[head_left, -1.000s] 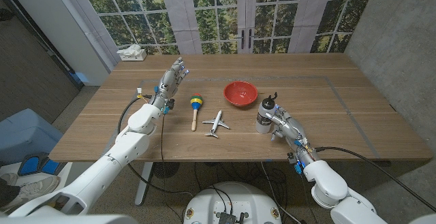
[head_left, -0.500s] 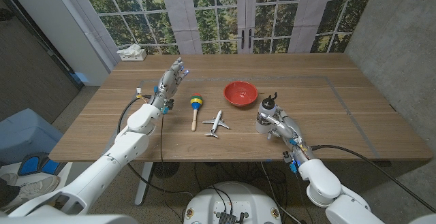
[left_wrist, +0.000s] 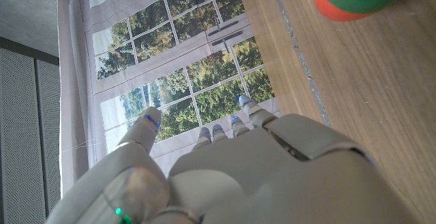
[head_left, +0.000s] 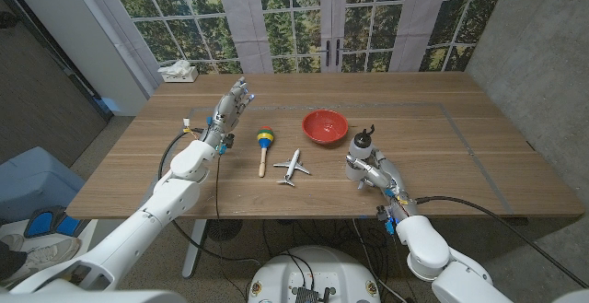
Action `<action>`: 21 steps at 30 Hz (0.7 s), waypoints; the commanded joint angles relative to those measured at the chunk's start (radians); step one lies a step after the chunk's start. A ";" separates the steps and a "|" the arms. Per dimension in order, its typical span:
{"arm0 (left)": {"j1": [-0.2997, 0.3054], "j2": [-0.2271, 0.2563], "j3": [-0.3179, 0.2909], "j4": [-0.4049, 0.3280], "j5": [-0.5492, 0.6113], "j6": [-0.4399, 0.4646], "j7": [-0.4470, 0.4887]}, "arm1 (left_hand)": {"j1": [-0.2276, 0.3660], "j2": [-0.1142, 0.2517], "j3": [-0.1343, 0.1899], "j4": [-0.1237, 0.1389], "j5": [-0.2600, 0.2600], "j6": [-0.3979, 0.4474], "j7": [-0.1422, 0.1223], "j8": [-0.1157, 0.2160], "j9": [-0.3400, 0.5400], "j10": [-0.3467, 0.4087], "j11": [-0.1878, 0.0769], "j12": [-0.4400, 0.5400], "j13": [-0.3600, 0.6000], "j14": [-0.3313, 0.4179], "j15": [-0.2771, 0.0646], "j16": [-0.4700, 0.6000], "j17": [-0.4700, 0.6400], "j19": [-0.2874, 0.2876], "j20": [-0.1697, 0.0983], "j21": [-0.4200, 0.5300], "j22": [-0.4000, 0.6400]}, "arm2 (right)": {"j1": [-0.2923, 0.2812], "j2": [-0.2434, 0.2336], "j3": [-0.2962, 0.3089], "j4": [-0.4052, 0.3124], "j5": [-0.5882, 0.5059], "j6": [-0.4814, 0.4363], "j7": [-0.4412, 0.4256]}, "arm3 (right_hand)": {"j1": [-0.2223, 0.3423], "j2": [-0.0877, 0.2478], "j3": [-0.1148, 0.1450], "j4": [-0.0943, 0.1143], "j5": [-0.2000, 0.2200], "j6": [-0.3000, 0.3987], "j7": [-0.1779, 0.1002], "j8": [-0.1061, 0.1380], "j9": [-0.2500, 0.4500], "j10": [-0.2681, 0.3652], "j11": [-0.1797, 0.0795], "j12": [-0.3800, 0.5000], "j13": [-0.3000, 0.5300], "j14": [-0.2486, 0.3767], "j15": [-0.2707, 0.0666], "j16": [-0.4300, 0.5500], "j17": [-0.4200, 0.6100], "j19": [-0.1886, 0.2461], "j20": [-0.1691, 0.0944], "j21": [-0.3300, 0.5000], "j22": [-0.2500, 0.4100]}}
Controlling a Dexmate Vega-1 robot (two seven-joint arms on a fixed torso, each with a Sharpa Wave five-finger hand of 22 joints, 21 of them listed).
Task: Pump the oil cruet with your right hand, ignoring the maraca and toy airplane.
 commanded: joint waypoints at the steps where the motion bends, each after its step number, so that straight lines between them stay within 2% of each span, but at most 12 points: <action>1: 0.014 0.010 -0.004 -0.029 0.005 0.014 0.015 | 0.003 0.031 0.000 -0.008 -0.003 0.004 0.000 0.004 0.004 -0.021 -0.002 0.002 0.002 -0.078 -0.109 0.000 0.003 0.010 -0.080 0.002 0.002 | 0.024 0.027 -0.021 0.021 -0.014 -0.032 -0.039 | 0.039 0.024 0.006 0.001 0.006 0.019 -0.012 0.009 0.005 0.038 0.000 0.014 0.004 0.001 0.000 -0.002 0.002 0.012 -0.012 0.012 -0.006; 5: 0.018 0.011 -0.004 -0.035 0.006 0.015 0.019 | 0.003 0.030 -0.001 -0.009 -0.004 0.006 -0.001 0.004 0.004 -0.021 -0.001 0.003 0.002 -0.078 -0.110 0.001 0.003 0.011 -0.080 0.002 0.002 | 0.033 0.038 -0.028 0.046 -0.027 0.003 -0.046 | 0.077 0.046 0.018 -0.003 0.005 0.042 -0.028 0.014 0.005 0.067 -0.012 0.020 0.004 0.021 -0.001 0.004 0.003 0.012 -0.017 0.034 0.010; 6: 0.019 0.010 -0.004 -0.036 0.007 0.014 0.020 | 0.003 0.030 -0.001 -0.009 -0.004 0.007 -0.001 0.005 0.004 -0.021 -0.001 0.002 0.002 -0.077 -0.109 0.001 0.003 0.011 -0.080 0.002 0.002 | 0.035 0.035 -0.027 0.046 -0.016 0.005 -0.035 | 0.092 0.053 0.021 -0.004 0.003 0.060 -0.033 0.020 0.006 0.088 -0.019 0.025 0.004 0.031 -0.001 0.007 0.003 0.009 -0.018 0.037 0.008; 12: 0.022 0.011 -0.004 -0.041 0.008 0.016 0.023 | 0.002 0.027 -0.003 -0.012 -0.004 0.008 -0.003 0.005 0.005 -0.021 -0.001 0.002 0.002 -0.076 -0.109 0.001 0.003 0.011 -0.078 0.001 0.002 | 0.055 0.045 -0.036 0.068 -0.005 0.011 -0.023 | 0.188 0.117 0.057 -0.010 -0.025 0.179 -0.070 0.053 0.007 0.175 -0.012 0.041 0.007 0.066 0.000 0.009 0.003 0.002 -0.018 0.060 -0.007; 14: 0.023 0.011 -0.005 -0.042 0.008 0.016 0.024 | 0.002 0.027 -0.004 -0.012 -0.004 0.008 -0.003 0.005 0.005 -0.021 -0.001 0.002 0.002 -0.075 -0.107 0.001 0.002 0.011 -0.078 0.001 0.002 | 0.061 0.055 -0.041 0.096 -0.009 0.054 -0.018 | 0.206 0.135 0.065 -0.008 -0.041 0.225 -0.082 0.067 0.008 0.210 -0.012 0.049 0.008 0.071 0.000 0.007 0.002 -0.007 -0.018 0.071 -0.003; 16: 0.025 0.014 -0.005 -0.046 0.008 0.018 0.025 | 0.002 0.026 -0.005 -0.013 -0.004 0.008 -0.003 0.004 0.005 -0.021 -0.001 0.002 0.002 -0.076 -0.107 0.001 0.002 0.011 -0.077 0.000 0.002 | 0.064 0.066 -0.045 0.111 -0.020 0.078 -0.029 | 0.229 0.168 0.076 -0.002 -0.074 0.314 -0.086 0.092 0.009 0.315 -0.009 0.076 0.013 0.082 0.000 0.006 0.003 -0.029 -0.017 0.093 -0.002; 18: 0.027 0.015 -0.006 -0.049 0.008 0.020 0.028 | 0.002 0.026 -0.005 -0.014 -0.004 0.009 -0.004 0.004 0.005 -0.022 -0.002 0.002 0.002 -0.076 -0.106 0.001 0.002 0.011 -0.076 0.000 0.002 | 0.067 0.082 -0.047 0.137 -0.017 0.126 -0.028 | 0.238 0.186 0.081 0.000 -0.091 0.382 -0.097 0.111 0.010 0.357 -0.010 0.081 0.016 0.086 0.000 0.005 0.004 -0.043 -0.018 0.106 -0.004; 19: 0.028 0.015 -0.007 -0.050 0.008 0.020 0.028 | 0.002 0.026 -0.005 -0.014 -0.004 0.009 -0.004 0.004 0.005 -0.022 -0.001 0.002 0.002 -0.076 -0.106 0.001 0.002 0.010 -0.074 -0.001 0.002 | 0.068 0.085 -0.048 0.145 -0.023 0.140 -0.028 | 0.242 0.199 0.085 0.003 -0.097 0.422 -0.093 0.122 0.010 0.386 -0.007 0.088 0.019 0.085 0.000 0.004 0.004 -0.054 -0.021 0.111 -0.007; 21: 0.029 0.016 -0.008 -0.051 0.008 0.021 0.031 | 0.002 0.026 -0.006 -0.015 -0.004 0.009 -0.005 0.004 0.005 -0.022 -0.002 0.002 0.002 -0.076 -0.106 0.001 0.002 0.009 -0.074 -0.001 0.002 | 0.069 0.093 -0.048 0.153 -0.027 0.156 -0.032 | 0.240 0.215 0.087 0.008 -0.103 0.456 -0.093 0.129 0.010 0.418 -0.007 0.097 0.028 0.080 0.000 0.002 0.004 -0.067 -0.022 0.123 -0.004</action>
